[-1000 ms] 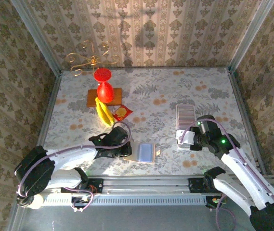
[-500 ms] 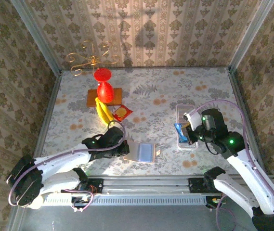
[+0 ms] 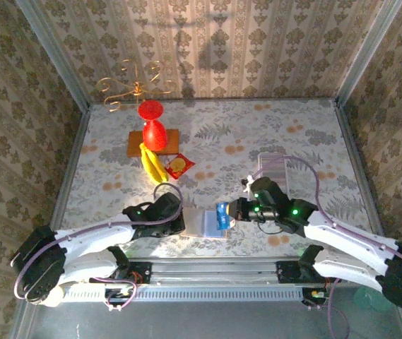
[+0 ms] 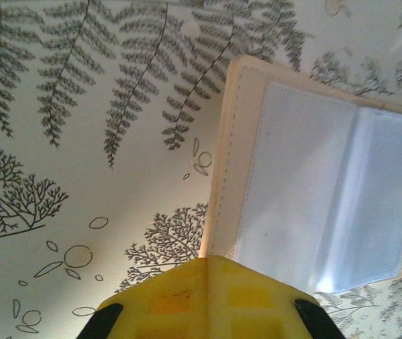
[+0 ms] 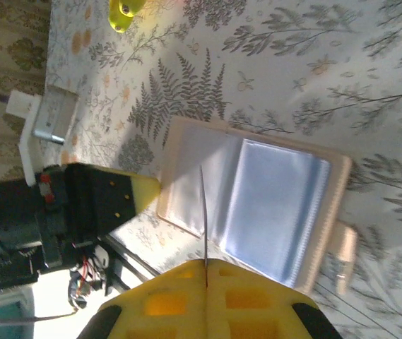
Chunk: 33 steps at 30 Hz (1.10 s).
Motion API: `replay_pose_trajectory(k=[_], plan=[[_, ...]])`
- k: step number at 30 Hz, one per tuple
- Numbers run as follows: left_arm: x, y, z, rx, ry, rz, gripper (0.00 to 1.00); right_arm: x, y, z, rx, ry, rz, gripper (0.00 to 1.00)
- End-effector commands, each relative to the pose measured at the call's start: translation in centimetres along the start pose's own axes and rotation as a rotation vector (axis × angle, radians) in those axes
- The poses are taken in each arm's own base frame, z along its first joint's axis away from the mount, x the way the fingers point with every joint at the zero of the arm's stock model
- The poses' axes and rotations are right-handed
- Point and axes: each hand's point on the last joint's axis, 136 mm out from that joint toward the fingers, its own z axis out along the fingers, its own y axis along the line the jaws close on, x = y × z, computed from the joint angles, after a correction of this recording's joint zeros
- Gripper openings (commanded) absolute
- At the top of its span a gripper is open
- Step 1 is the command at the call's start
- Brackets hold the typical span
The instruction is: Put the credit cards into the card holder
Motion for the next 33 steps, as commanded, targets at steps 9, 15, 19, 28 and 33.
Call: replay_pose_trajectory(k=[9, 15, 19, 28, 33], plan=[[2.0, 1.2, 1.4, -0.042, 0.022, -0.023, 0.02, 0.4, -0.2, 4.6, 0.033, -0.055, 0.097, 0.0], [2.7, 1.5, 1.6, -0.055, 0.023, -0.015, 0.01, 0.8, -0.6, 6.4, 0.033, -0.03, 0.105, 0.0], [2.9, 2.0, 1.6, -0.059, 0.018, -0.013, 0.02, 1.0, -1.1, 7.2, 0.058, -0.011, 0.086, 0.0], [2.9, 2.6, 1.7, -0.051, -0.002, -0.027, 0.03, 1.8, -1.9, 8.4, 0.056, 0.031, 0.068, 0.0], [2.7, 2.4, 1.5, -0.047, -0.009, -0.022, 0.03, 2.5, -2.3, 8.8, 0.057, 0.058, 0.057, 0.0]])
